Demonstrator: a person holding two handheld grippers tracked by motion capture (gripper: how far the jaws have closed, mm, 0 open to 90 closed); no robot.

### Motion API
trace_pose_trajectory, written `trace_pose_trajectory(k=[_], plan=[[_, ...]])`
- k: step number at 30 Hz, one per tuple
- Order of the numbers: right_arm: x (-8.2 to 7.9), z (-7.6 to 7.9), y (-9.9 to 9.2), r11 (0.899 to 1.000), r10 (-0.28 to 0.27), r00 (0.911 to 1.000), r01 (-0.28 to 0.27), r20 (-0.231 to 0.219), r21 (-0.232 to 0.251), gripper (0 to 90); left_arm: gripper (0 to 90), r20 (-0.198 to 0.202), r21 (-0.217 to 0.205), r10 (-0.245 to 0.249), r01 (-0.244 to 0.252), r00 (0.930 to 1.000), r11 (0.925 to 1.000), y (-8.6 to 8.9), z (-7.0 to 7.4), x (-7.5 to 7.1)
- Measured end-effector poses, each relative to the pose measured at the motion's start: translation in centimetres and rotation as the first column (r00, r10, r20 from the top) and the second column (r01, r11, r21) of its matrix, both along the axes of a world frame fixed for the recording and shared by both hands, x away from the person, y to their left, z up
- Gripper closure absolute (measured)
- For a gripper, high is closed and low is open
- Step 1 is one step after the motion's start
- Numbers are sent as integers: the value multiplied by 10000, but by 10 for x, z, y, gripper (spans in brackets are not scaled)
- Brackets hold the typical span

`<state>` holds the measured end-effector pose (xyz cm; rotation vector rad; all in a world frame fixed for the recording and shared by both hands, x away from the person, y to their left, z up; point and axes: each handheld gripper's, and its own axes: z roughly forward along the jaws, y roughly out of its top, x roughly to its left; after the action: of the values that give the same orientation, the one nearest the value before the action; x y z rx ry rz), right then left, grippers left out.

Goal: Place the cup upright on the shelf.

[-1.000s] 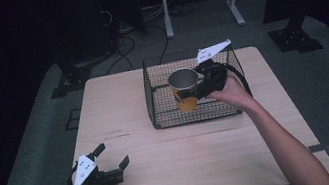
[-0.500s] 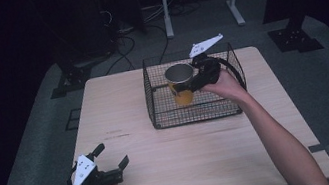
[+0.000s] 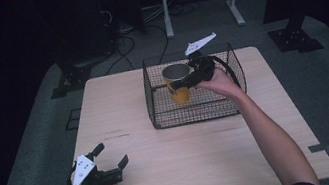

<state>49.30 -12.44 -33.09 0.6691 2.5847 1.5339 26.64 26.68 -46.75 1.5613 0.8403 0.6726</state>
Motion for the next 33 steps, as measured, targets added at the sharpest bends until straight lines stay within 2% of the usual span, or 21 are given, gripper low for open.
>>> trace_pose_trajectory(k=[16,33], plan=[[17,-14,9,9999,108,9995,-112,-299,-128,121,8,15,-21,2,-2,10000,10000,1,0,0],[31,-34,9,9992,-308,9977,292,-607,-271,120,8,15,-58,-14,14,10000,10000,1,0,0]])
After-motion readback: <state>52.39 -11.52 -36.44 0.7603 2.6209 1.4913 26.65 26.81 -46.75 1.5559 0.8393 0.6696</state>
